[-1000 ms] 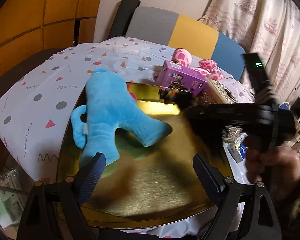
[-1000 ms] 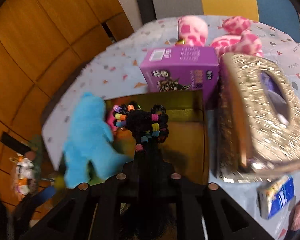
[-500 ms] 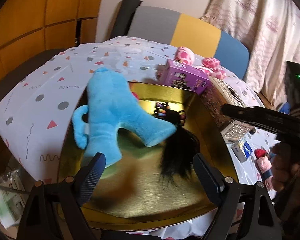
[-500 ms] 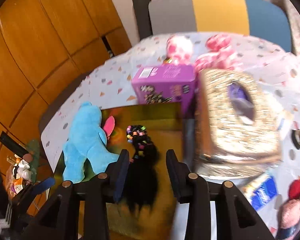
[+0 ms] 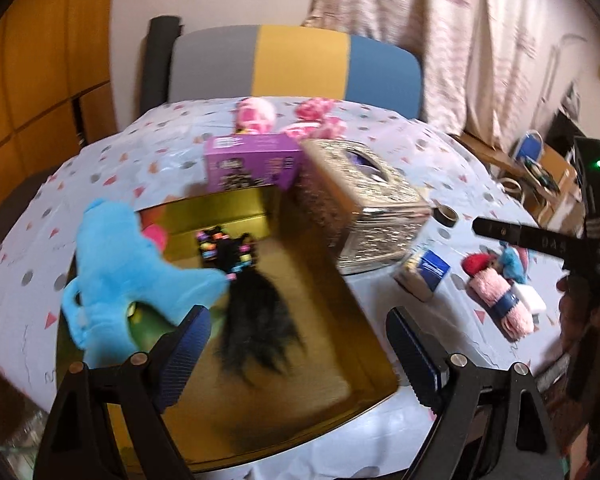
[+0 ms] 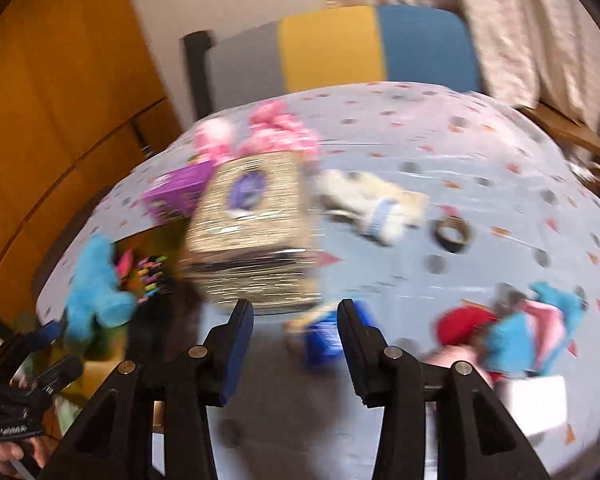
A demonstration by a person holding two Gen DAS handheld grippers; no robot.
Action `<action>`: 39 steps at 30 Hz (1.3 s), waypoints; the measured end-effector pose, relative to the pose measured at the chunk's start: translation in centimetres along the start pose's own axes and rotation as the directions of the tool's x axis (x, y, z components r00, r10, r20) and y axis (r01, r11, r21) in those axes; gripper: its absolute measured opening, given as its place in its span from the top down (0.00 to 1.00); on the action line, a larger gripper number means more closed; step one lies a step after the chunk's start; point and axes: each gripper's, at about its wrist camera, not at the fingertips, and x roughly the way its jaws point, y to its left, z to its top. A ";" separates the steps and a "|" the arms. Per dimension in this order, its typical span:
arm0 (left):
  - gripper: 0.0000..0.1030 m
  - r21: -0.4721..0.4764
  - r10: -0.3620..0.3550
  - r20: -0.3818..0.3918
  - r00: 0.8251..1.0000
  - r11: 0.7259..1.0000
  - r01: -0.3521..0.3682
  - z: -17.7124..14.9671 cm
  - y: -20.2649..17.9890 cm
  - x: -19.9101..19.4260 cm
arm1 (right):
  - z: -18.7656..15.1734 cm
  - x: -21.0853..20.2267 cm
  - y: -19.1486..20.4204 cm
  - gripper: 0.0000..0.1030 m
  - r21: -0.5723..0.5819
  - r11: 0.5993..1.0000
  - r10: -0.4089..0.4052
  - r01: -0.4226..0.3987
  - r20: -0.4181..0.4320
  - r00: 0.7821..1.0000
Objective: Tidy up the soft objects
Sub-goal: 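Carry the black-haired doll into the gold tray and open the right tool, then reach the left tool to the blue Tempo tissue pack and grasp it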
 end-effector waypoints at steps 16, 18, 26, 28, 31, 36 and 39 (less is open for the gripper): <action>0.16 0.211 -0.132 -0.084 0.988 0.966 0.148 2.7 -9.8 3.9 | -0.8 -2.3 -16.5 0.48 0.510 0.848 -0.204 0.142 0.067 0.977; 0.16 0.235 -0.139 -0.112 0.984 0.958 0.162 2.9 -11.1 5.0 | -1.0 -2.2 -16.8 0.48 0.529 0.840 -0.184 0.121 0.067 0.981; 0.15 0.339 -0.118 -0.218 0.969 0.922 0.188 3.7 -16.3 11.2 | -1.2 -2.5 -16.4 0.47 0.532 0.843 -0.137 0.072 0.084 0.987; 0.15 0.348 -0.098 -0.251 0.963 0.919 0.184 3.8 -17.0 13.0 | -1.2 -2.5 -16.5 0.47 0.537 0.841 -0.133 0.064 0.090 0.987; 0.15 0.355 -0.068 -0.288 0.955 0.919 0.173 3.5 -17.7 15.3 | -1.2 -2.6 -16.7 0.47 0.550 0.834 -0.119 0.046 0.097 0.988; 0.16 0.357 -0.051 -0.301 0.952 0.920 0.163 2.9 -18.1 17.4 | -1.2 -2.5 -16.7 0.47 0.555 0.832 -0.095 0.022 0.103 0.990; 0.43 0.338 -0.047 -0.324 0.945 0.927 0.162 2.5 -18.1 18.6 | -1.2 -2.3 -16.6 0.47 0.547 0.837 -0.085 0.018 0.099 0.991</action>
